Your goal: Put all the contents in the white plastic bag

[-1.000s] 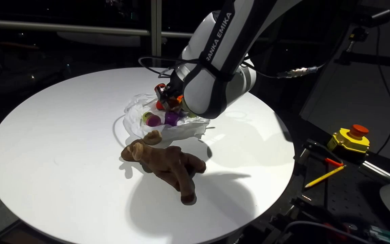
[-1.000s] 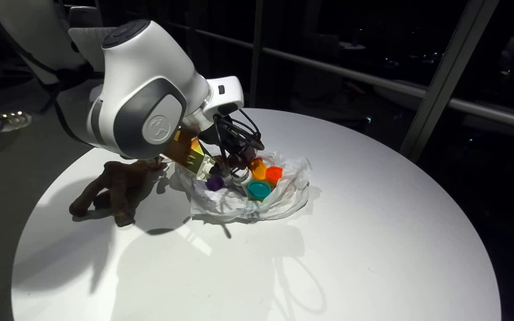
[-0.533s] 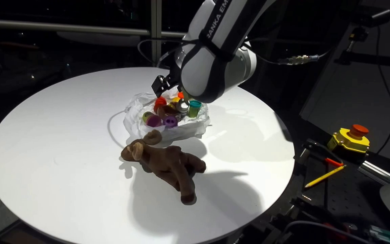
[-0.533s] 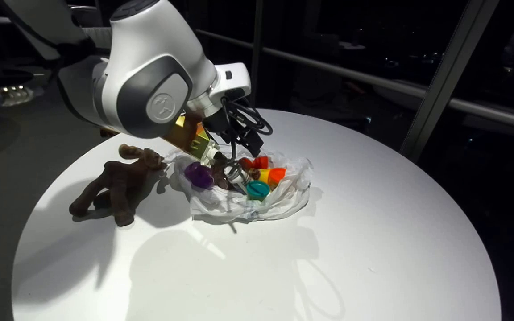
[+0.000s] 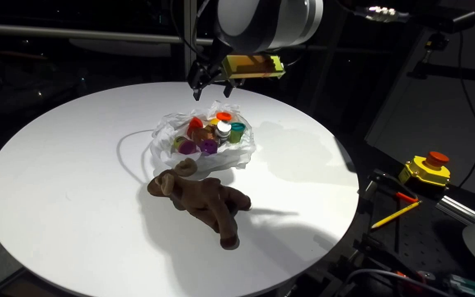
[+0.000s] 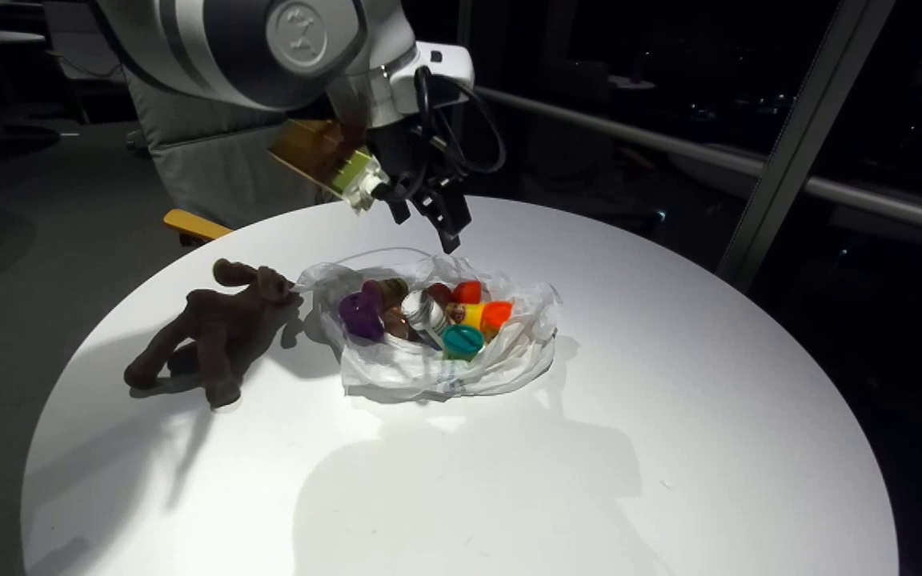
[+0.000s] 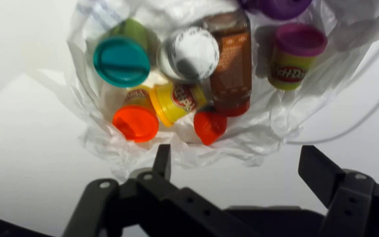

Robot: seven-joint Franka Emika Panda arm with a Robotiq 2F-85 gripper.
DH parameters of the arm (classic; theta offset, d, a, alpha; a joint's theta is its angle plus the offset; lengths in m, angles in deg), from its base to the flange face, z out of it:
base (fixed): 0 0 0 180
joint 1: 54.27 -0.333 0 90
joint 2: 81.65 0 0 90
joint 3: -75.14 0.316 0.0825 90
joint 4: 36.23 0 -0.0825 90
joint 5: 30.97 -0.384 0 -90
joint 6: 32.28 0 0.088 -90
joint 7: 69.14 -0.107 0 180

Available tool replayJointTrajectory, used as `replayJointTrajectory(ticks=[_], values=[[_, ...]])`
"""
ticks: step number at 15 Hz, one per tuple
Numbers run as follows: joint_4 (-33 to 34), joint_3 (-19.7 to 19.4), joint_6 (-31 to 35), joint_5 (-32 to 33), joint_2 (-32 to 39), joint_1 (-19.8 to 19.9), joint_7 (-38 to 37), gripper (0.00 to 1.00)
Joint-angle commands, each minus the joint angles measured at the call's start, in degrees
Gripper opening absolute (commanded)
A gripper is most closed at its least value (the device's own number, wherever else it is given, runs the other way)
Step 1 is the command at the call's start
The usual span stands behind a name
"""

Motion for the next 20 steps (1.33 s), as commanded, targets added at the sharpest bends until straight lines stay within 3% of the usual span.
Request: replayJointTrajectory(ticks=[1,3,5,8,10,14,20], values=[[-2.7,-0.6,-15.5,12.0,-8.7,-2.9,-12.3,1.0],[-1.5,5.9,-25.6,15.8,-12.7,0.3,-16.1,1.0],[-0.8,15.1,-31.7,14.2,-14.7,4.7,-18.4,1.0],[-1.2,25.2,-32.9,13.5,-14.3,9.2,-21.6,1.0],[-1.9,29.8,-31.0,14.4,-12.7,11.6,-22.3,1.0],[-4.4,33.4,-23.8,16.2,-8.5,14.2,-22.3,1.0],[-7.5,30.5,-14.0,25.8,-4.7,12.5,-23.6,1.0]])
